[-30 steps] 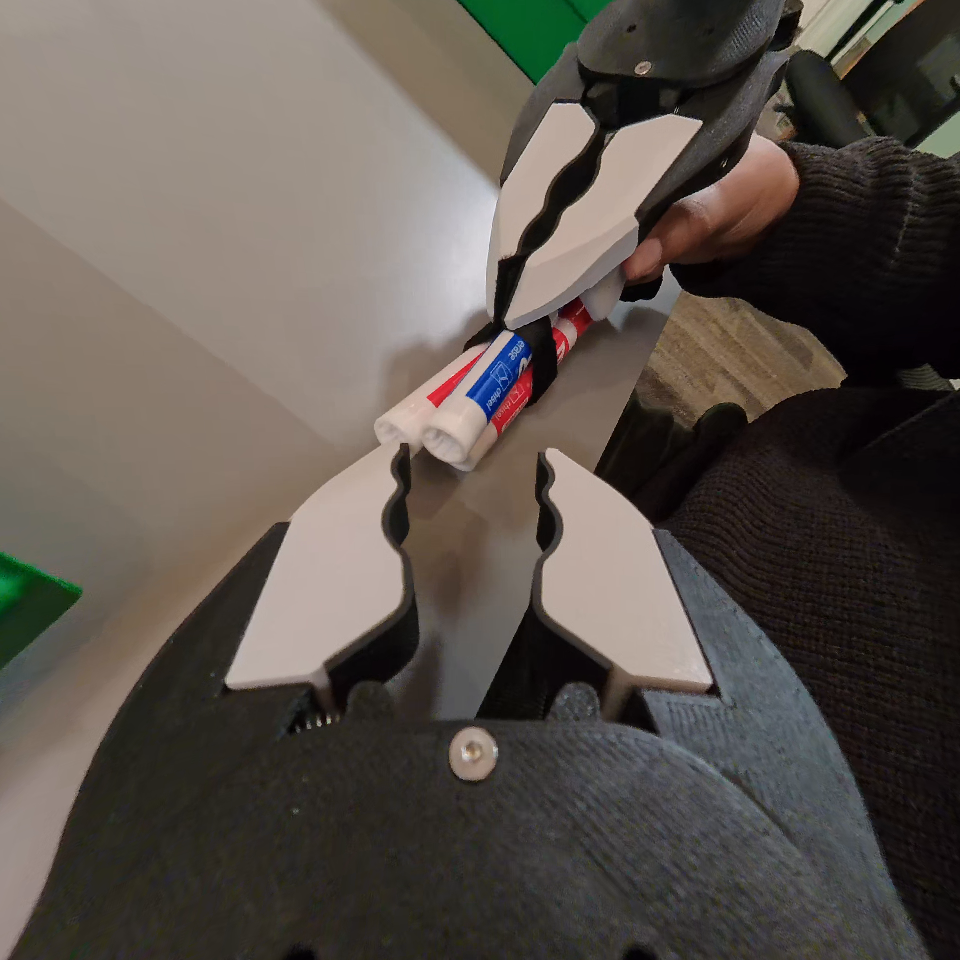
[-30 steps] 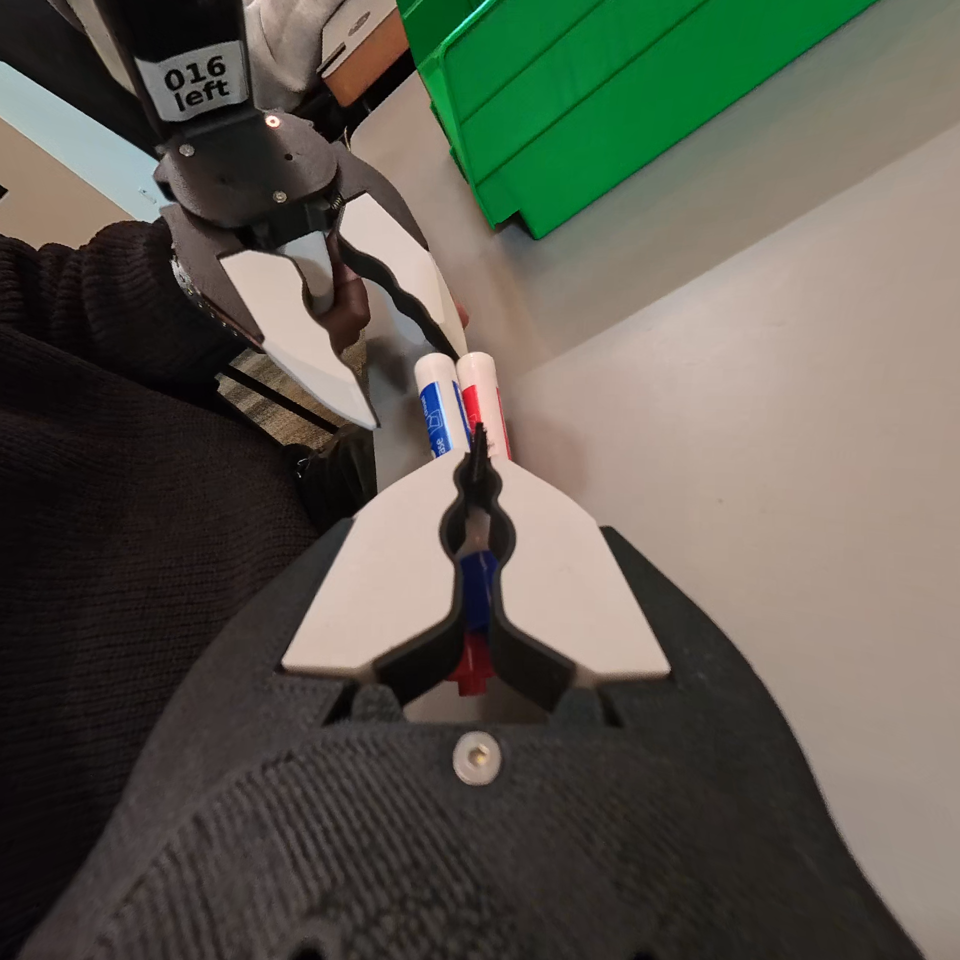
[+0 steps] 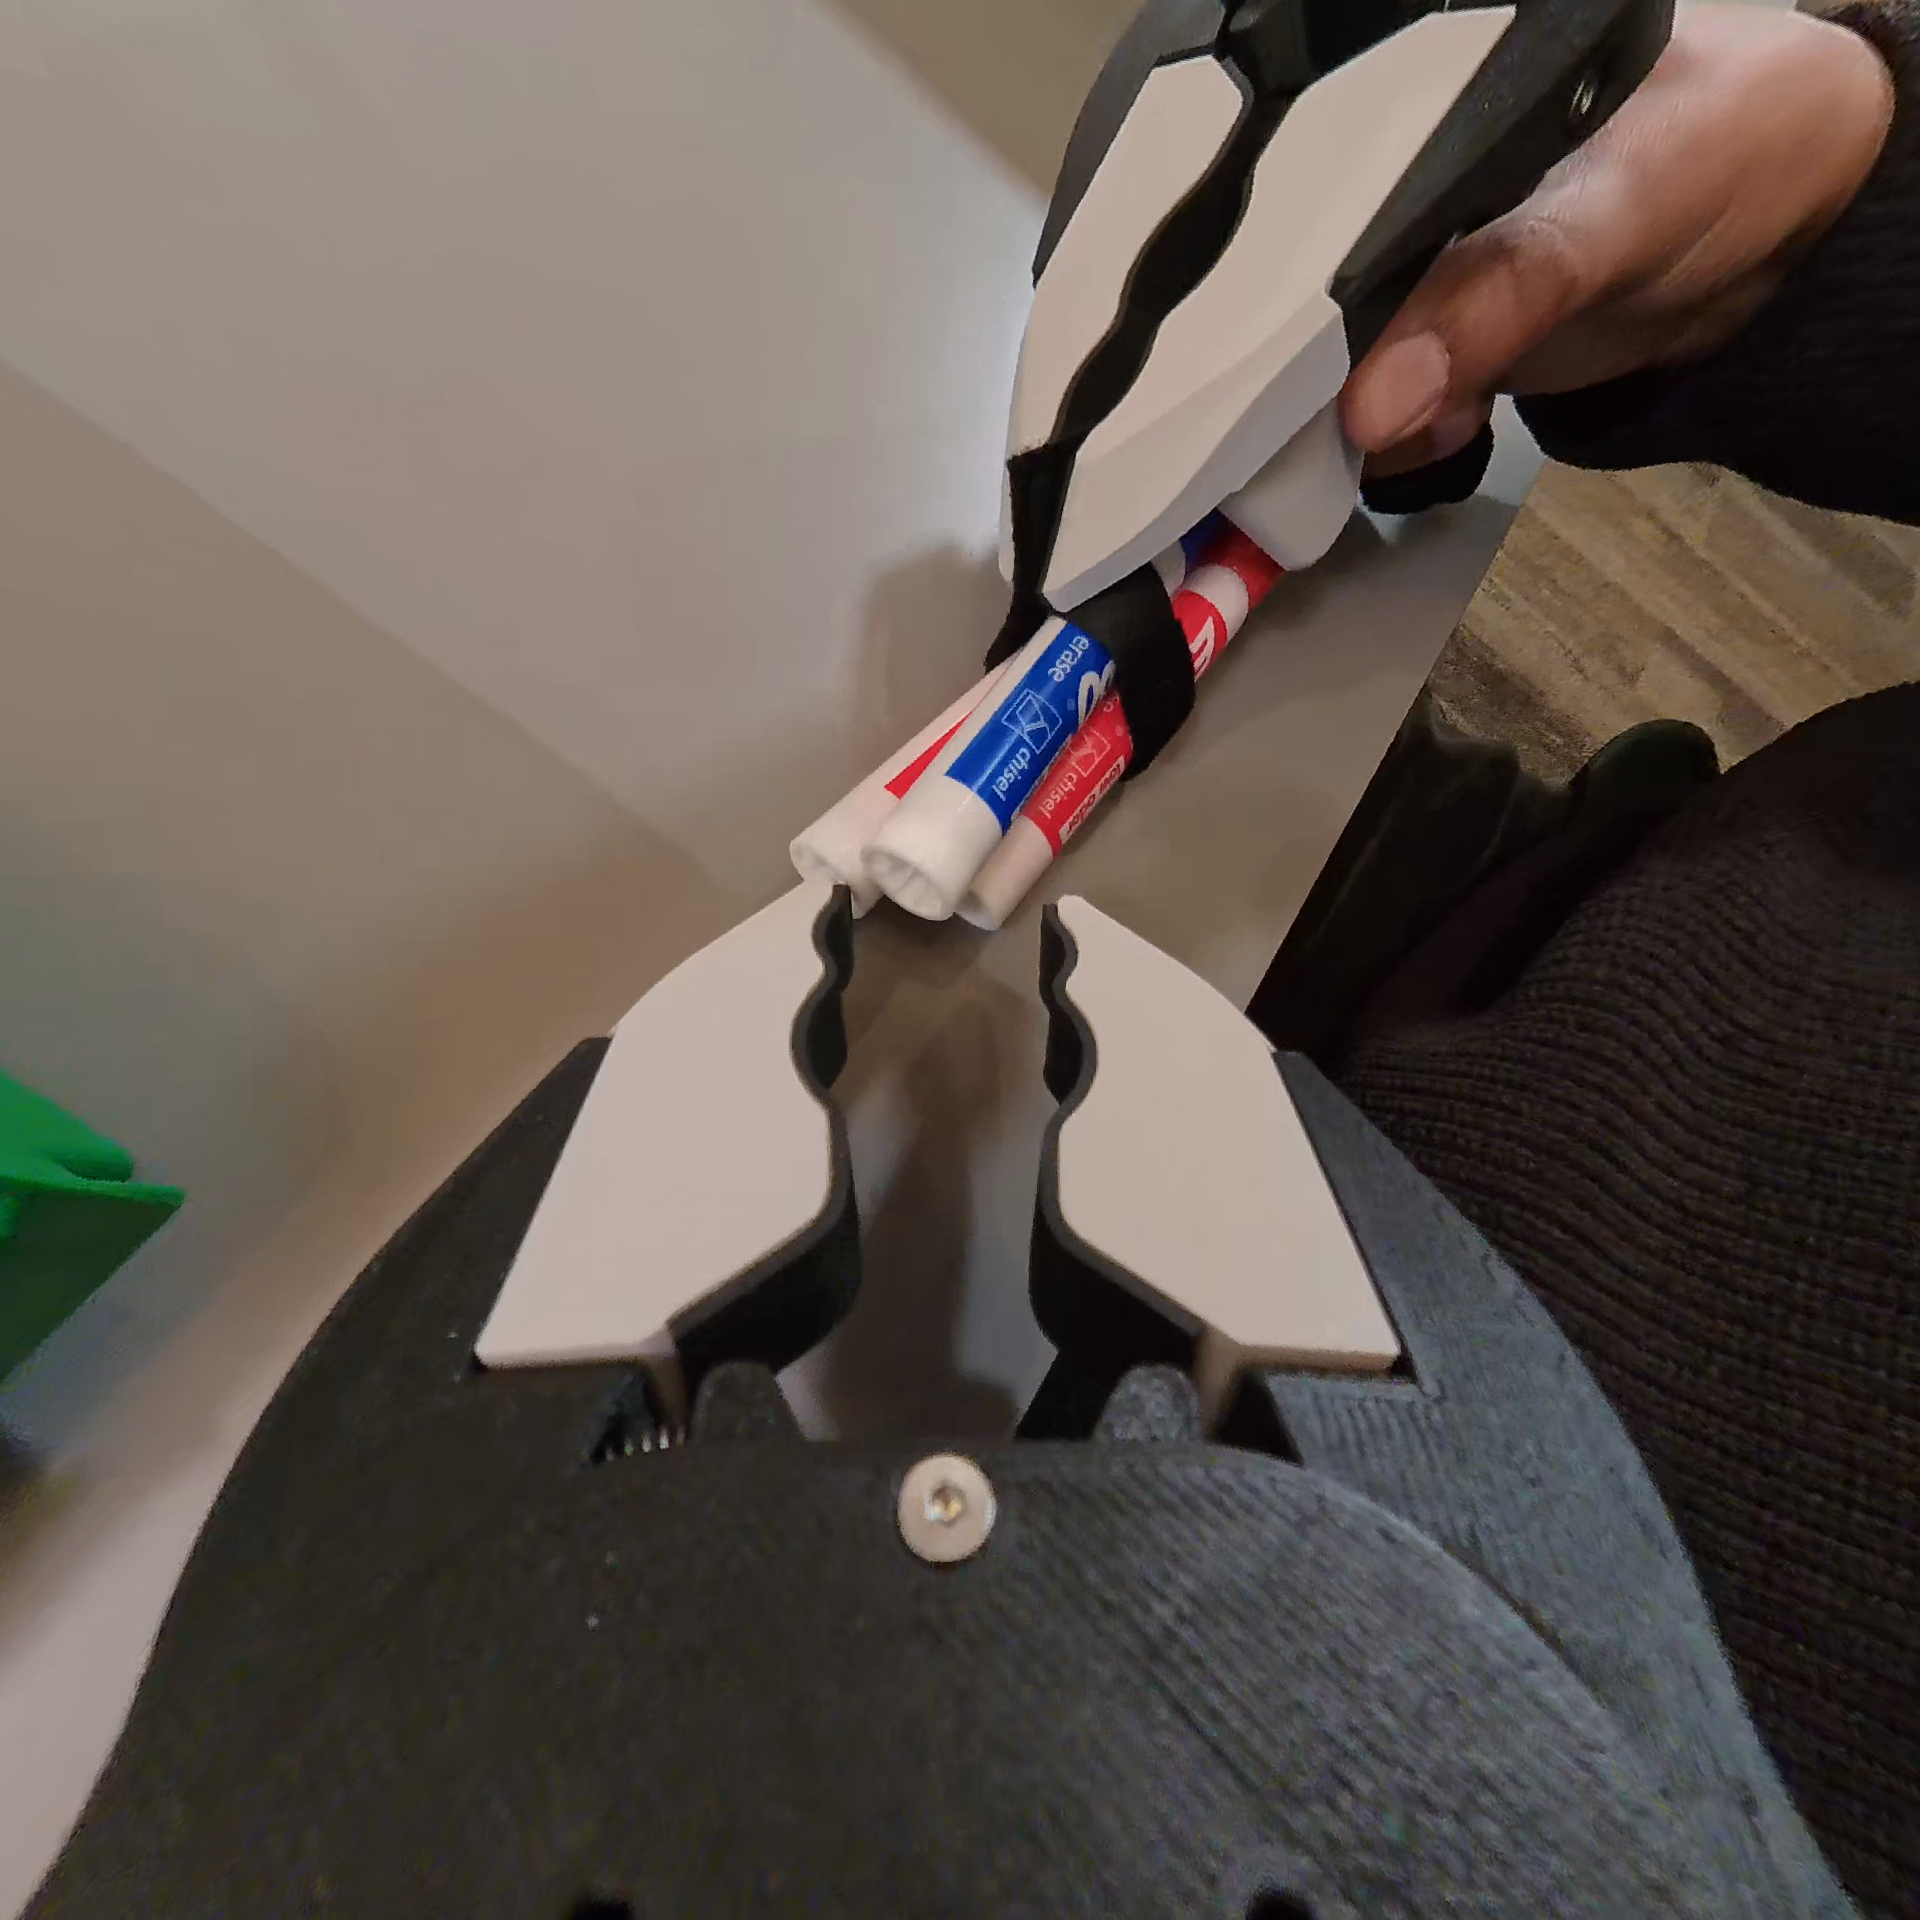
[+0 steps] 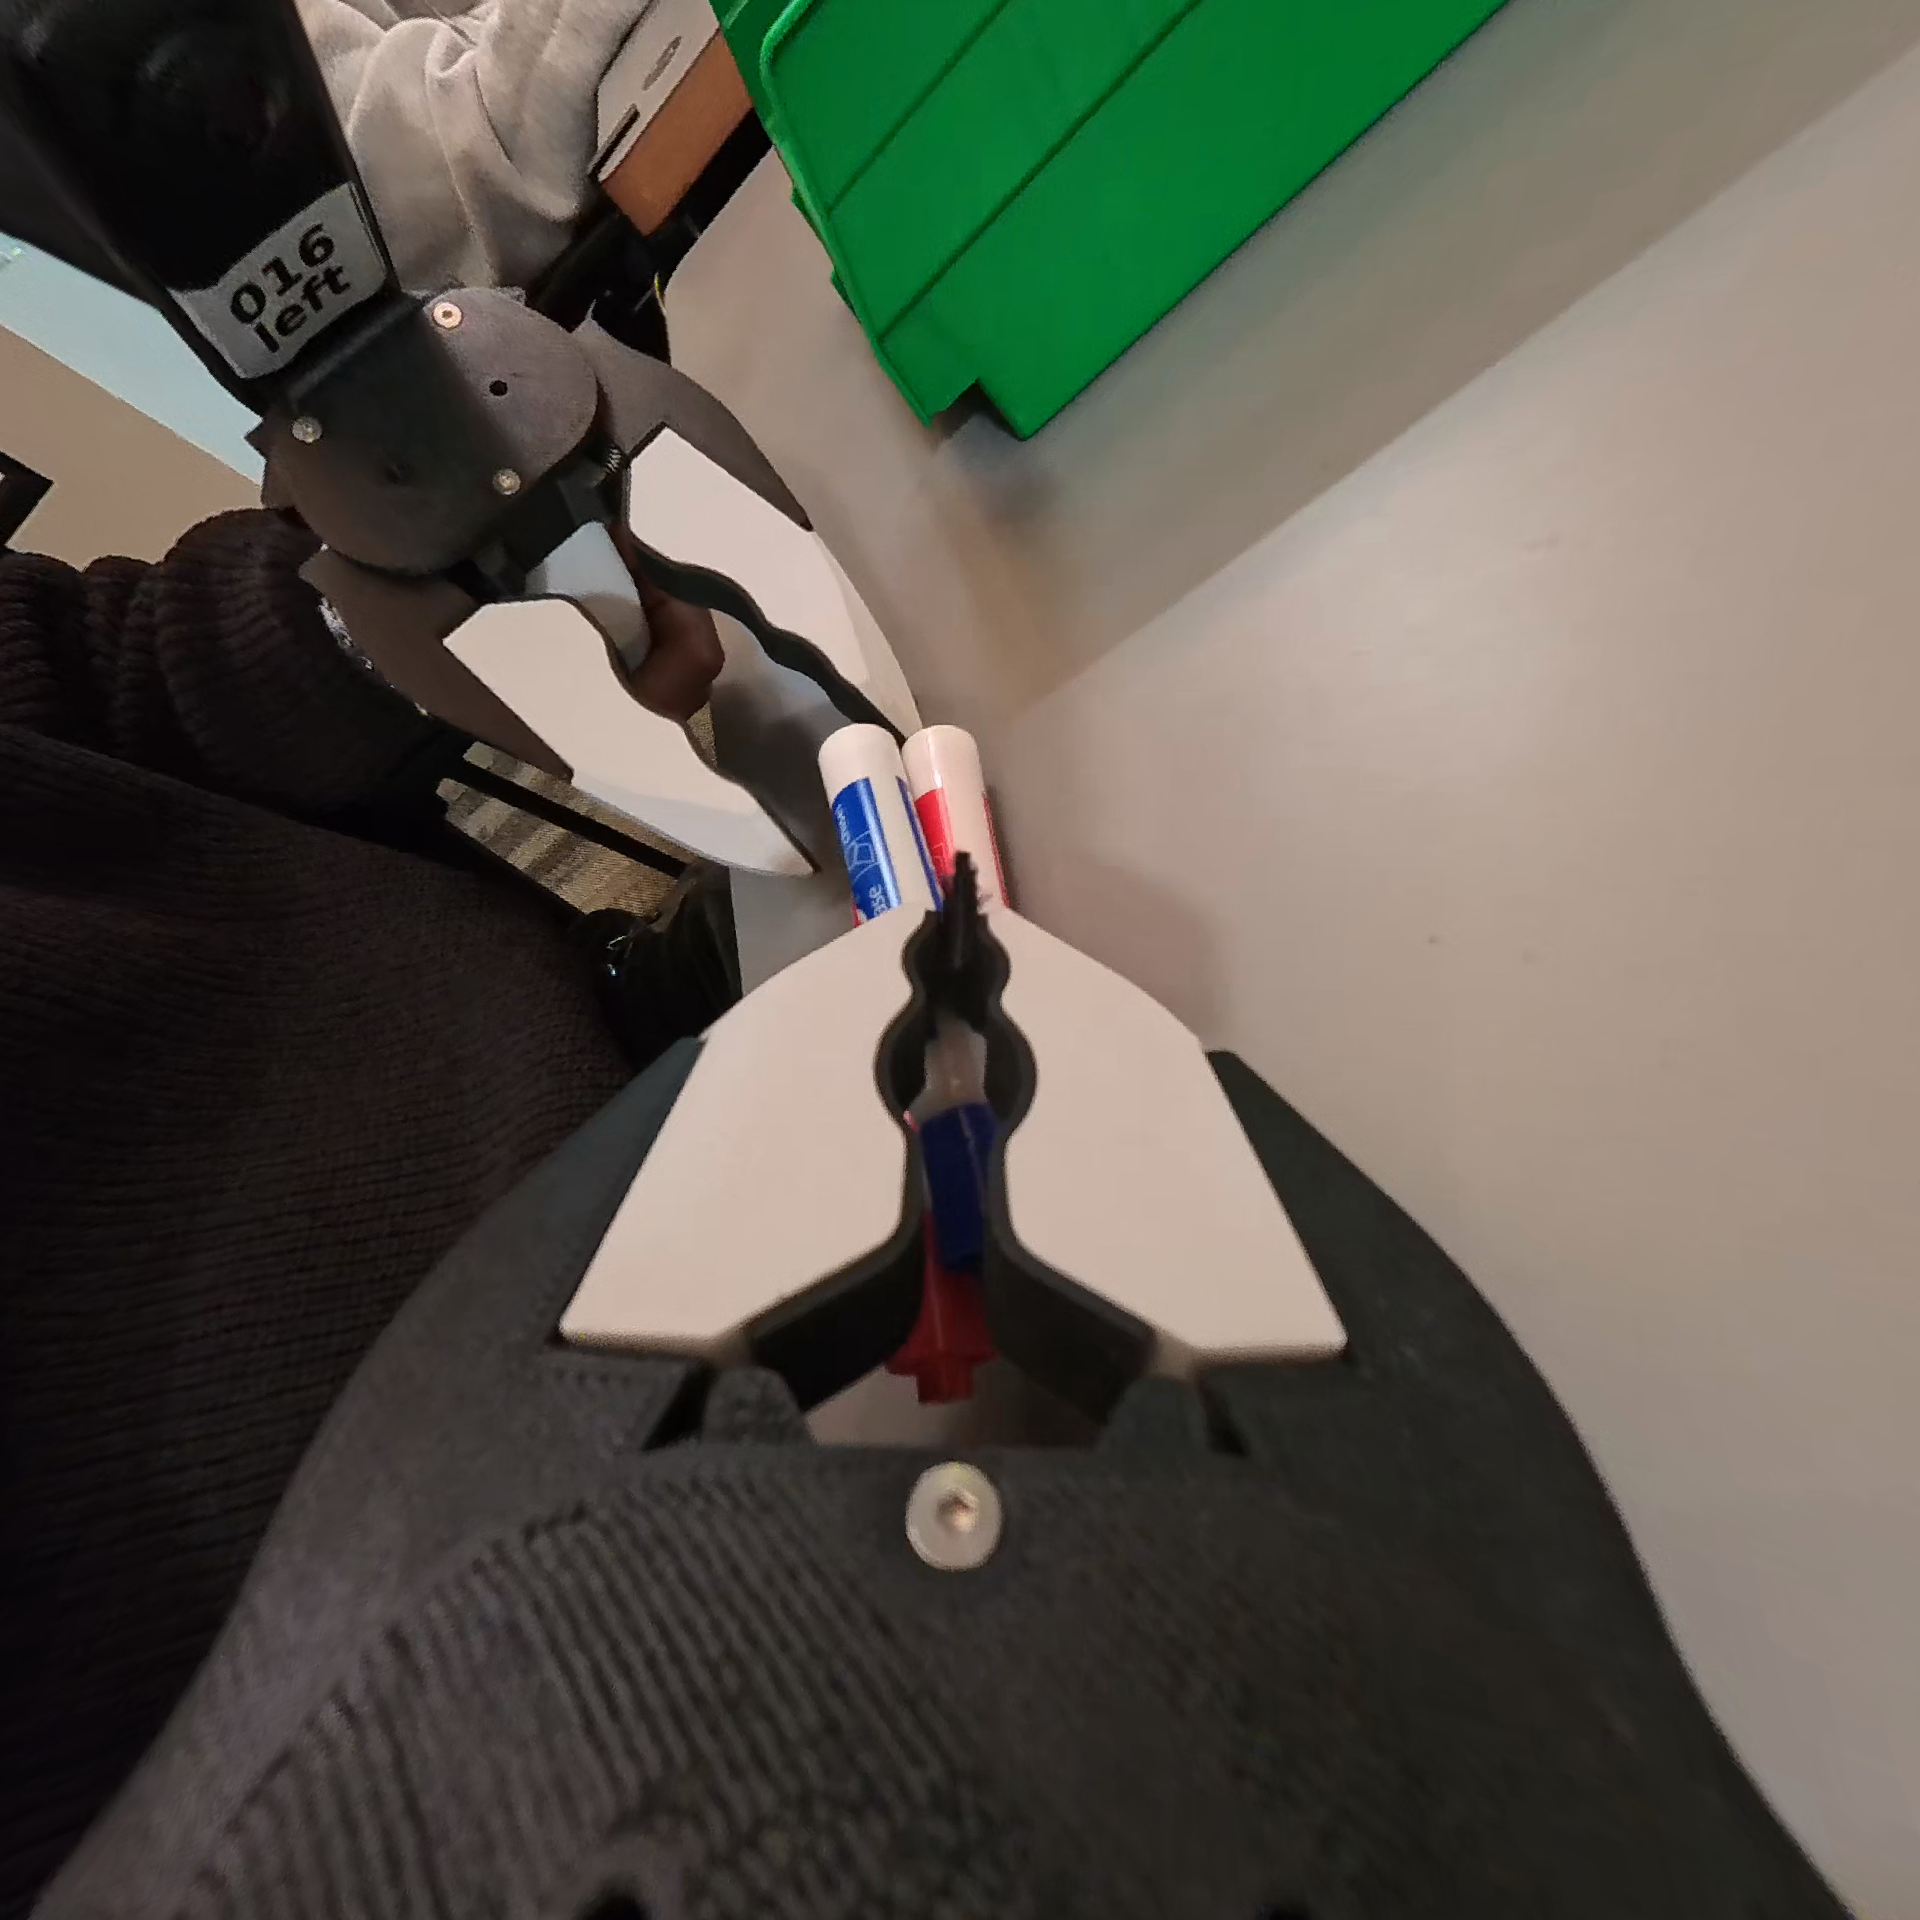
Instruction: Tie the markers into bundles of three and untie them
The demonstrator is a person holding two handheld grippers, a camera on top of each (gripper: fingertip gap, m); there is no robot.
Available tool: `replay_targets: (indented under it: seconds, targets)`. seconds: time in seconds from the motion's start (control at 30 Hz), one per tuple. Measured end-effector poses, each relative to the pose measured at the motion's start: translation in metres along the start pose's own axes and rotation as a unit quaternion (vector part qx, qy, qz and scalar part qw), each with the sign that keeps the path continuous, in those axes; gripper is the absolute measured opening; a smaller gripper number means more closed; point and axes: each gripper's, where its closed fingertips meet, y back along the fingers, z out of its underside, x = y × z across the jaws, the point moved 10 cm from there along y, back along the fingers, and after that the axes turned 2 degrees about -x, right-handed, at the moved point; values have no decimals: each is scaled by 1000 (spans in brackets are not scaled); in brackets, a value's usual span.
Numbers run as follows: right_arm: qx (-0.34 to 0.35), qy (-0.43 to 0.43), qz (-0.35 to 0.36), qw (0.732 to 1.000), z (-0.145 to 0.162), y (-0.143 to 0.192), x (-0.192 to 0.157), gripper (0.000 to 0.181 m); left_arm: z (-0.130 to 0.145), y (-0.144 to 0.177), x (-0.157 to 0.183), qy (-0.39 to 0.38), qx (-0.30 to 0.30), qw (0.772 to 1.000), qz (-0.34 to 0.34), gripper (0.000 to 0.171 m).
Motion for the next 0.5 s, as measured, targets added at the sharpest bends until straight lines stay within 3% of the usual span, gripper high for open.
replay_targets:
  seconds: [0.5]
  targets:
    - [-19,27,-1,999,-2,6,-6,12,0,-2,4,-7,-11,1000,13,36]
